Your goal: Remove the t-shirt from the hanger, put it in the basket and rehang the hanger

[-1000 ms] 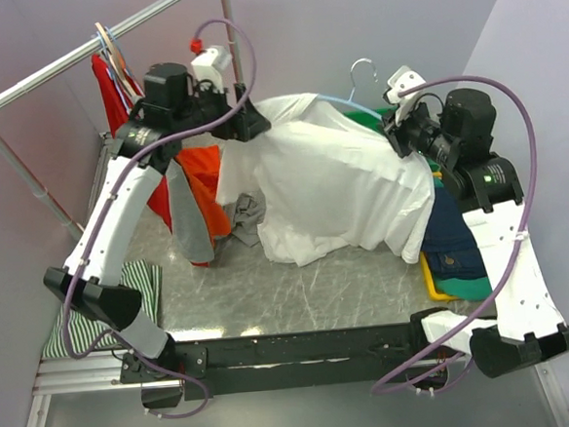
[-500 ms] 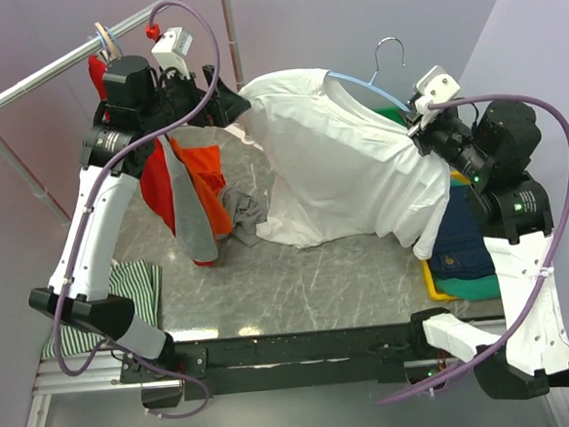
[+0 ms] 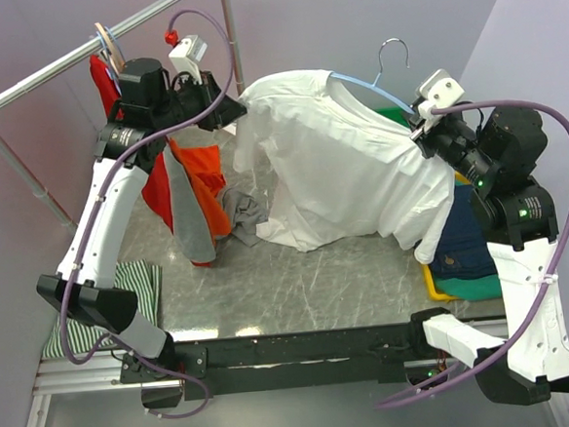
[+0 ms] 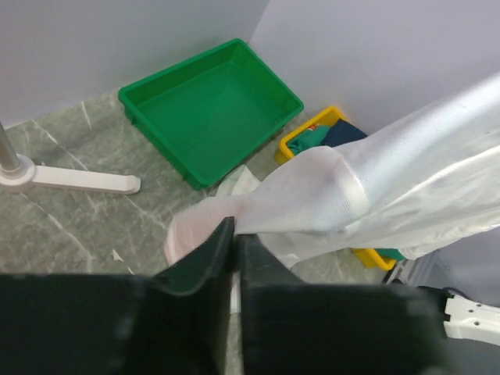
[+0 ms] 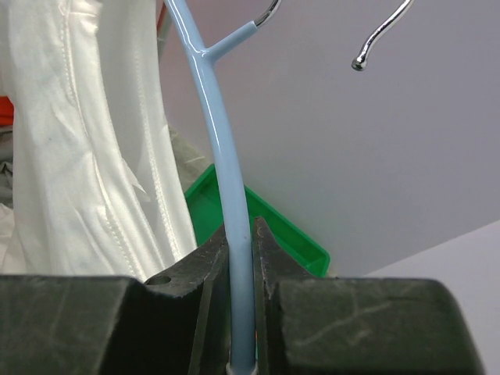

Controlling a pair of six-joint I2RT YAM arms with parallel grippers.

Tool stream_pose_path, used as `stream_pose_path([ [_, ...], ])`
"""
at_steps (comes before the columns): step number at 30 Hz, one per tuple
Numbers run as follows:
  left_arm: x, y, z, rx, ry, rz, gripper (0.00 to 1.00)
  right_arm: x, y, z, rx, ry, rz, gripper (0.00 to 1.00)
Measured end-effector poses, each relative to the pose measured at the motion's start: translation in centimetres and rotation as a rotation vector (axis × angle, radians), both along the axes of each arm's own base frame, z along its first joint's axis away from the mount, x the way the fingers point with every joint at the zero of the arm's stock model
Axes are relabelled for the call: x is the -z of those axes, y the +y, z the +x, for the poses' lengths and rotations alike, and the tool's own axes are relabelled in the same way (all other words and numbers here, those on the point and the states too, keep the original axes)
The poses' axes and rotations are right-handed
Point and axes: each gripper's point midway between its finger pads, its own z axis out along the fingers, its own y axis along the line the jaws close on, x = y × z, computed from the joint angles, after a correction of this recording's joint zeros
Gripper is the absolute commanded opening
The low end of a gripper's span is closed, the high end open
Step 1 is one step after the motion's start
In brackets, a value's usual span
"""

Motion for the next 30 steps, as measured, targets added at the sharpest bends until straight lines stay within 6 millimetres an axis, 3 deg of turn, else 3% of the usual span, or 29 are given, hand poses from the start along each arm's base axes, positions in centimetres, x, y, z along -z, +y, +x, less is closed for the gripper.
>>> stream_pose_path([
  [7,-0.1,0.9,2.3,-0.107,0.009,0.01,0.01,0.5,-0.5,0.3,0.028,0.008,-0.006,0.0],
  [14,0.3,6.1,5.6,-0.369,0.074,-0.037,0.01,3.8,-1.0,1.5,0.071,0.08,-0.018,0.0],
  [19,2.2,9.3,6.4,-0.491,0.181,-0.096,0.01,5.3,-1.5,2.3,0.093,0.095,-0.004,0.0],
  [23,4.0,9.8,6.4,-0.523,0.263,-0.128,0.01,5.2,-2.0,2.3,0.102,0.075,0.011,0.0],
  [30,4.6,9.8,6.4,-0.535,0.304,-0.161,0.01,3.9,-2.1,0.8,0.082,0.027,0.027,0.0],
])
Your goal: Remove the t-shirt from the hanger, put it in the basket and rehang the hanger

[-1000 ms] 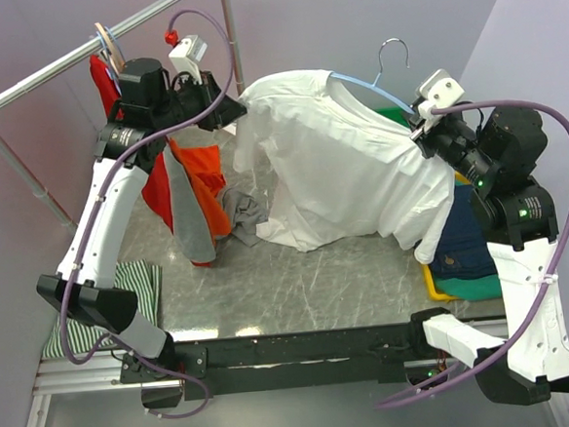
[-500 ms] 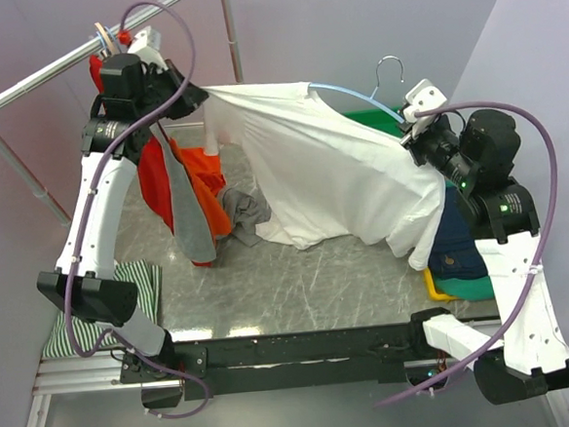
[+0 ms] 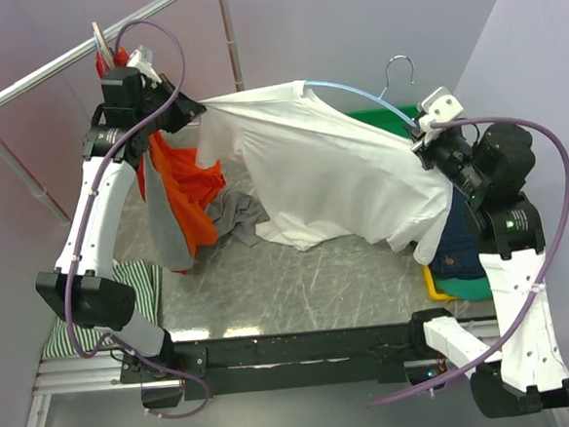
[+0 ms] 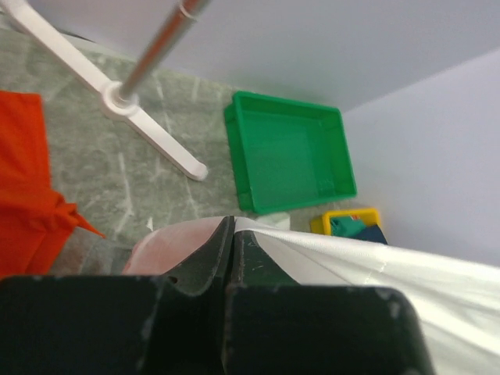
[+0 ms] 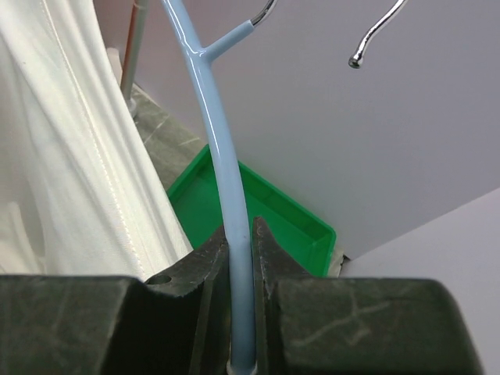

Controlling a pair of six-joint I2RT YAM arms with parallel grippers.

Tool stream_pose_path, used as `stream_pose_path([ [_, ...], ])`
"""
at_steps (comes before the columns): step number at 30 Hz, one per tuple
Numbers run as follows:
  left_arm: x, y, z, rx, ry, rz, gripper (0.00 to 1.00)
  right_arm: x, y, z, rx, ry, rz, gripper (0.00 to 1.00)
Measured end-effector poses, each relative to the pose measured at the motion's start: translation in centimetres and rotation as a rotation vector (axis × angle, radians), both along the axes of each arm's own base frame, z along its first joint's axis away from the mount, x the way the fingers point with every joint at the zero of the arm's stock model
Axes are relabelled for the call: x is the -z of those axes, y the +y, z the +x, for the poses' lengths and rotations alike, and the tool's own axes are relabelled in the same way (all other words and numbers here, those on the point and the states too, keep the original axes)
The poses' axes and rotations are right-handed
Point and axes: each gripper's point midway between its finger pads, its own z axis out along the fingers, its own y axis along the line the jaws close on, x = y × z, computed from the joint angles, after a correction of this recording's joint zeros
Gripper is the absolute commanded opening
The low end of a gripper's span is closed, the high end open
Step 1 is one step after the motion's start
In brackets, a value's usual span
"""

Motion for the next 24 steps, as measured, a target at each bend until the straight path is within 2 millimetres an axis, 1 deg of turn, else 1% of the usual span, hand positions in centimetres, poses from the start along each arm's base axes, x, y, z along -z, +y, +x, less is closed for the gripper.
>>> stream_pose_path([
  [1,0.1,-0.2,0.0,0.014,-0.002,-0.005,0.01,-0.2,0.0,-0.2,-0.002,-0.008,0.001,0.0],
  [2,0.3,-0.5,0.0,0.035,-0.004,-0.012,0.06,-0.4,0.0,-0.5,-0.006,-0.015,0.003,0.0],
  [3,0.5,-0.9,0.0,0.059,-0.009,-0.021,0.15,-0.5,0.0,-0.6,-0.009,-0.019,0.004,0.0],
  [4,0.8,-1.2,-0.1,0.089,-0.012,-0.03,0.28,-0.6,0.0,-0.7,-0.011,-0.021,0.004,0.0],
  [5,1.0,-1.5,-0.1,0.113,-0.014,-0.03,0.55,-0.7,0.0,-0.8,-0.01,-0.022,0.004,0.0],
  [6,1.4,-1.6,-0.1,0.127,-0.018,-0.022,0.65,-0.8,-0.2,-0.7,-0.002,-0.023,0.005,0.0],
  [7,1.6,-1.5,0.1,0.135,-0.023,-0.008,0.73,-1.0,-0.5,-0.7,0.008,-0.026,0.005,0.0],
  [8,1.8,-1.4,0.4,0.144,-0.033,0.007,0.84,-1.5,-0.8,-0.6,0.021,-0.036,0.007,0.0],
  [10,2.2,-1.4,0.7,0.158,-0.048,0.04,0.89,-2.6,-1.0,-0.5,0.032,-0.056,0.01,0.0],
  [11,2.3,-1.6,0.7,0.174,-0.054,0.054,0.93,-3.1,-1.1,-0.4,0.033,-0.065,0.01,0.0],
  [13,2.2,-2.6,0.3,0.217,-0.077,0.074,0.96,-3.8,-1.0,-0.2,0.03,-0.076,0.01,0.0],
  [15,1.6,-3.5,-0.1,0.263,-0.111,0.081,0.98,-4.1,-0.9,-0.1,0.021,-0.075,0.01,0.0],
  [17,0.5,-4.3,-0.5,0.309,-0.156,0.078,0.99,-4.1,-0.6,0.2,0.008,-0.063,0.007,0.0],
  [19,-1.6,-4.9,-0.9,0.352,-0.222,0.064,0.99,-3.9,-0.4,0.4,-0.006,-0.042,0.003,0.0],
  [22,-5.7,-5.6,-1.8,0.404,-0.337,0.05,0.99,-3.4,0.1,0.8,-0.037,0.003,-0.005,0.0],
  [24,-9.6,-6.2,-2.6,0.436,-0.434,0.046,0.99,-2.9,0.3,0.9,-0.052,0.026,-0.008,0.0],
])
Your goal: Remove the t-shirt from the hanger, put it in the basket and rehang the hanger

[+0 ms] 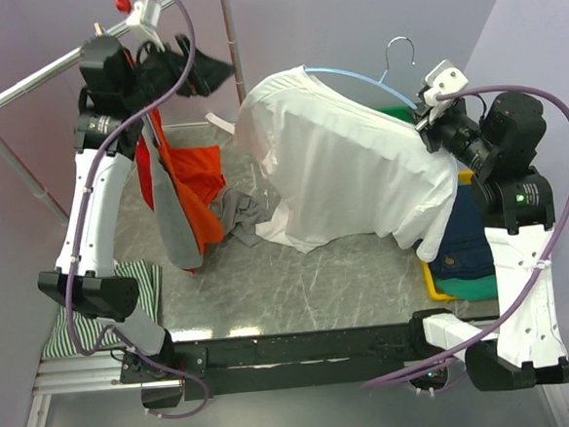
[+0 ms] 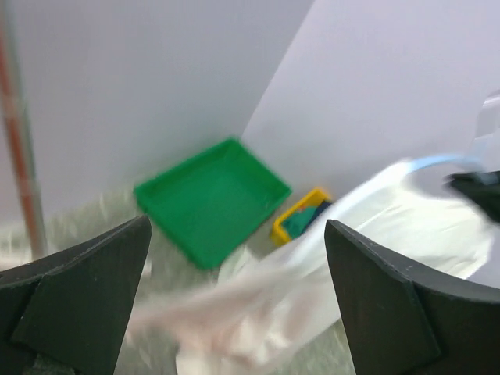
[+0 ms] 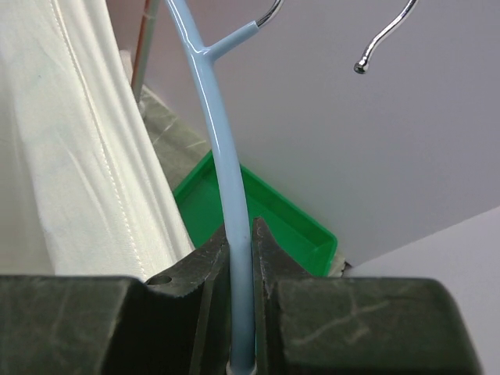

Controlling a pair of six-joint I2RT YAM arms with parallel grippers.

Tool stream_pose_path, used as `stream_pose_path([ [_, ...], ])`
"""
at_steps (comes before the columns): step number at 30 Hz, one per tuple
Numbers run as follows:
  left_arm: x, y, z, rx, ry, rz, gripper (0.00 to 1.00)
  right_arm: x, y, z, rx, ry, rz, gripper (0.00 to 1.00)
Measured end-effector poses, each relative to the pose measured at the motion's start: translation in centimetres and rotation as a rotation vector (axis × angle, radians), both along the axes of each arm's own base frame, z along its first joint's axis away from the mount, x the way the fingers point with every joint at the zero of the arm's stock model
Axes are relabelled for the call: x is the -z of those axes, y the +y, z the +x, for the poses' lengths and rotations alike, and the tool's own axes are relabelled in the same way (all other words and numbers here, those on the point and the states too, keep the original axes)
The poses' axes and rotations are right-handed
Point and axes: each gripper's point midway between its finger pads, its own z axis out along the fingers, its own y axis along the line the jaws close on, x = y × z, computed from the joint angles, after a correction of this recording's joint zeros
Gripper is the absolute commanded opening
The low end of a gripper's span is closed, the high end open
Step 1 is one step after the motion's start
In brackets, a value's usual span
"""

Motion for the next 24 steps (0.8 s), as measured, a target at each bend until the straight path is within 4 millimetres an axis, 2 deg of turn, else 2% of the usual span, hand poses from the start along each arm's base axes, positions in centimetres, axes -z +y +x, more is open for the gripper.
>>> stream_pose_path([
  [3,-5.5,-1.3,-1.8,0.055,-0.149,-0.016,0.97,1.0,0.3,0.2,-0.015,0.038,-0.003,0.0],
  [5,-7.1,-2.2,-2.9,0.097,-0.199,-0.022,0.97,1.5,0.6,0.2,-0.025,0.059,-0.007,0.0],
  [7,-7.5,-3.1,-3.7,0.139,-0.214,-0.022,0.97,1.9,1.3,0.2,-0.047,0.075,-0.014,0.0],
  [10,-6.7,-4.8,-4.1,0.207,-0.201,-0.017,0.97,2.1,3.0,0.3,-0.1,0.091,-0.032,0.0],
  [14,-3.9,-7.1,-3.4,0.282,-0.136,0.003,0.97,2.2,6.3,0.2,-0.194,0.098,-0.061,0.0],
  [16,-2.4,-8.2,-3.2,0.315,-0.104,0.014,0.98,2.5,7.4,0.3,-0.225,0.107,-0.068,0.0],
  [19,-1.0,-9.2,-3.7,0.371,-0.064,0.023,0.99,3.2,8.3,0.4,-0.247,0.127,-0.076,0.0],
  [24,-0.9,-10.2,-5.7,0.476,-0.072,0.026,0.98,4.0,9.1,0.8,-0.26,0.151,-0.087,0.0],
])
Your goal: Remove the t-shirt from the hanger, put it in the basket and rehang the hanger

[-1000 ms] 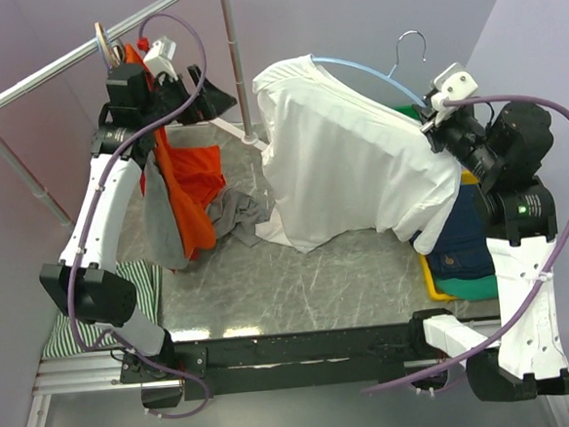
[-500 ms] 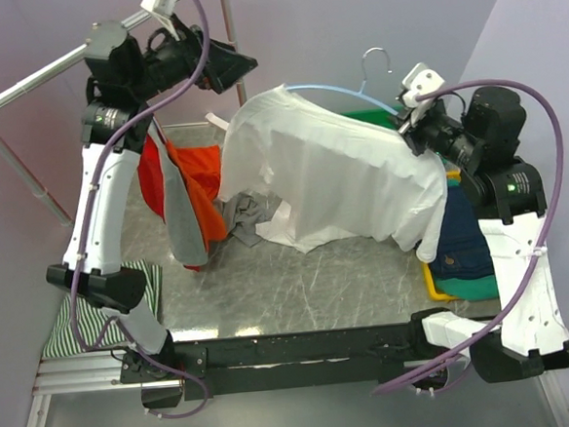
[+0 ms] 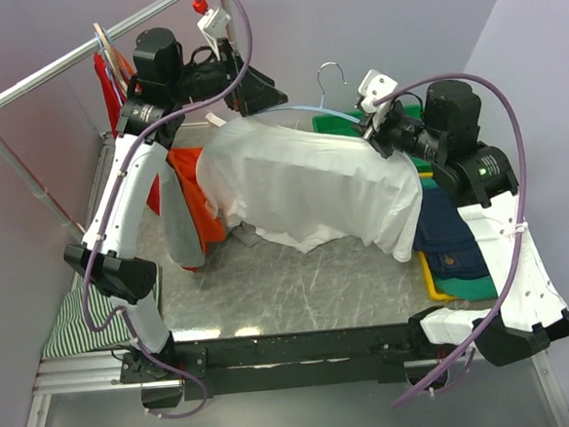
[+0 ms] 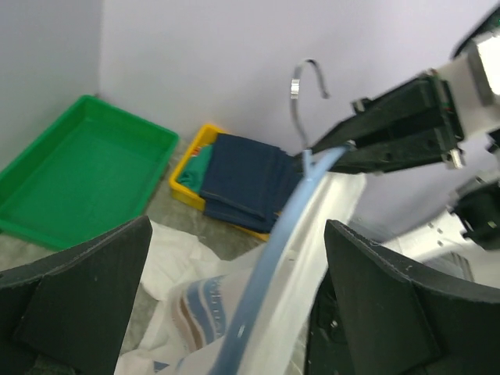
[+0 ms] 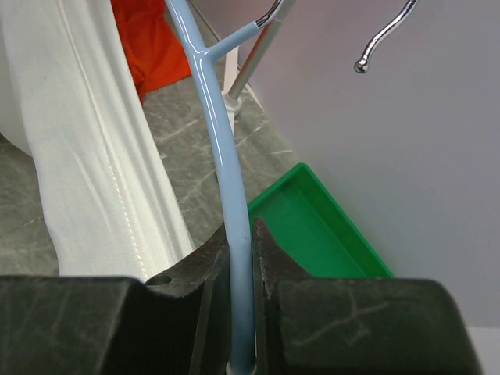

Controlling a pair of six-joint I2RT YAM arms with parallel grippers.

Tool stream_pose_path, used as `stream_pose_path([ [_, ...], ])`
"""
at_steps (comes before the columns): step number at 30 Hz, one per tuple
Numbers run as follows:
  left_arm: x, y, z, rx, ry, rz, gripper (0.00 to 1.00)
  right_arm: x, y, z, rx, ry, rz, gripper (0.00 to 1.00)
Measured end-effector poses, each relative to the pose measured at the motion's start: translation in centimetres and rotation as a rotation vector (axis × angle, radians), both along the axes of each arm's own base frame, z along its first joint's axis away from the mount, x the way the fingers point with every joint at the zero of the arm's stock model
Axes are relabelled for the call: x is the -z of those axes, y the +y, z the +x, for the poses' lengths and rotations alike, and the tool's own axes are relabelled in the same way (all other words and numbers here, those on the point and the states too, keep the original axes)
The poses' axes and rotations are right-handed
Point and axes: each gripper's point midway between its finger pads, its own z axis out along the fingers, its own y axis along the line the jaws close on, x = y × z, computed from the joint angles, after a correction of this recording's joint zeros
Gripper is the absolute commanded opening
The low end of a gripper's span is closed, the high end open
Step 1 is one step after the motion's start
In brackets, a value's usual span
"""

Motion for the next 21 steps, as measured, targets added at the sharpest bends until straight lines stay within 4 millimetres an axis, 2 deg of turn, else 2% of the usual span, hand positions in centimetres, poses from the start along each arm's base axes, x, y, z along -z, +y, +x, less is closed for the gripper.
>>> stream_pose_path([
  [6,0.4,-1.0,-2.5,0.15,-0.002,0.004,0.93,0.4,1.1,-0.2,-0.032,0.011,-0.014,0.0],
  [12,1.9,-1.7,-3.3,0.223,0.033,0.019,0.91,-0.5,1.7,-0.8,-0.061,0.004,-0.029,0.0],
  [15,2.8,-2.1,-3.3,0.237,0.046,0.033,0.87,-0.9,1.8,-1.0,-0.069,-0.002,-0.043,0.0],
  [21,3.7,-2.7,-3.7,0.246,0.052,0.058,0.72,0.3,2.6,-1.0,-0.088,0.035,-0.072,0.0],
])
